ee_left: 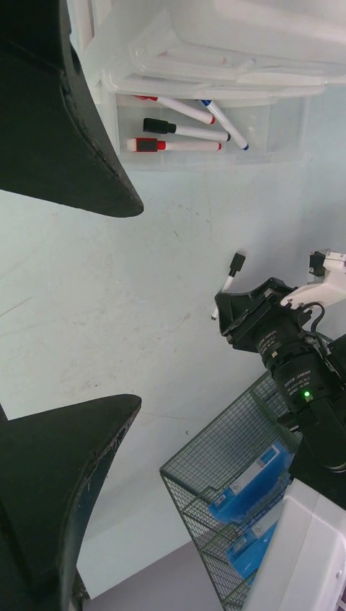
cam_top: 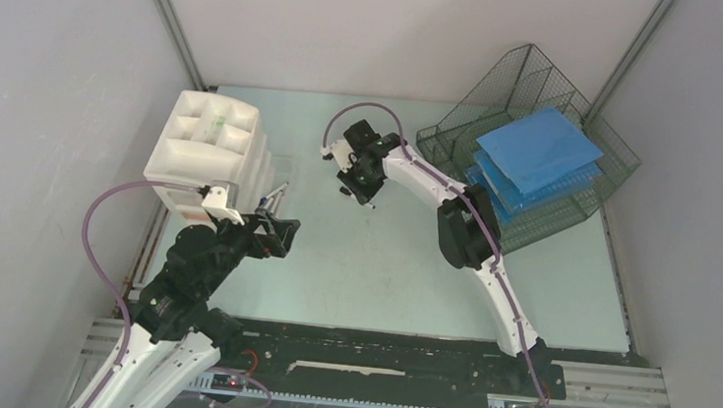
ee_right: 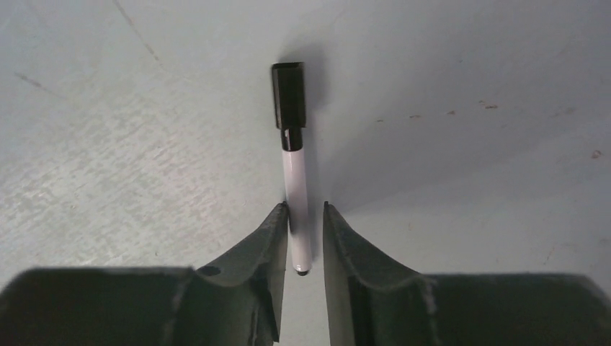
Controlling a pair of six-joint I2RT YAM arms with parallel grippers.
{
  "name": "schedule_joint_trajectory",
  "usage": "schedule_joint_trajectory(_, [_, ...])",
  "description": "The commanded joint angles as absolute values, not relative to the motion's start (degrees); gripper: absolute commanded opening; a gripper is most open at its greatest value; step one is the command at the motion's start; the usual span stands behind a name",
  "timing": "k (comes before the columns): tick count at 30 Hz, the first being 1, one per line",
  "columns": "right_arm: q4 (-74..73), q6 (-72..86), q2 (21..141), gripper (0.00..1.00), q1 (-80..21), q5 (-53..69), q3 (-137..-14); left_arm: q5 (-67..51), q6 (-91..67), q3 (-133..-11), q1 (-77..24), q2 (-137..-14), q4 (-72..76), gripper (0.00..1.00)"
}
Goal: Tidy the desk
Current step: Pick up the stationery from the center of the board.
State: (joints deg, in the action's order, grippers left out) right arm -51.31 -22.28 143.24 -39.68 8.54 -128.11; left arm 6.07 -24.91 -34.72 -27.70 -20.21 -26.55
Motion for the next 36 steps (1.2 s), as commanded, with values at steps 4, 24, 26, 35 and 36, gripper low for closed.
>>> schedule_joint_trajectory(4, [-48.3,-24.7,142.4,0.17,-40.8,1.1,-124.8,6.6,-23.9,-35.3,-27.4,-21.1,-25.5,1.0])
schedule_joint_trajectory(24, [-42.1,-25.2,121.3,0.0,-37.4,14.7,-100.4,-8.3,-37.3,-21.0,-27.4,-22.8,-1.2,1.0])
schedule_joint_trajectory(26, [-42.0,-24.4,119.0,0.0,-37.0,17.4,-98.2,-9.4,-39.1,-19.3,-27.4,-23.6,3.1,1.0])
schedule_joint_trajectory(35, [-42.3,-20.4,111.7,0.0,-33.8,32.4,-92.2,-10.3,-44.0,-13.7,-27.5,-26.8,17.9,1.0])
schedule_joint_trajectory(36, [-42.2,-19.7,111.2,0.0,-33.5,34.4,-92.0,-10.2,-44.7,-13.3,-27.6,-27.4,19.1,1.0])
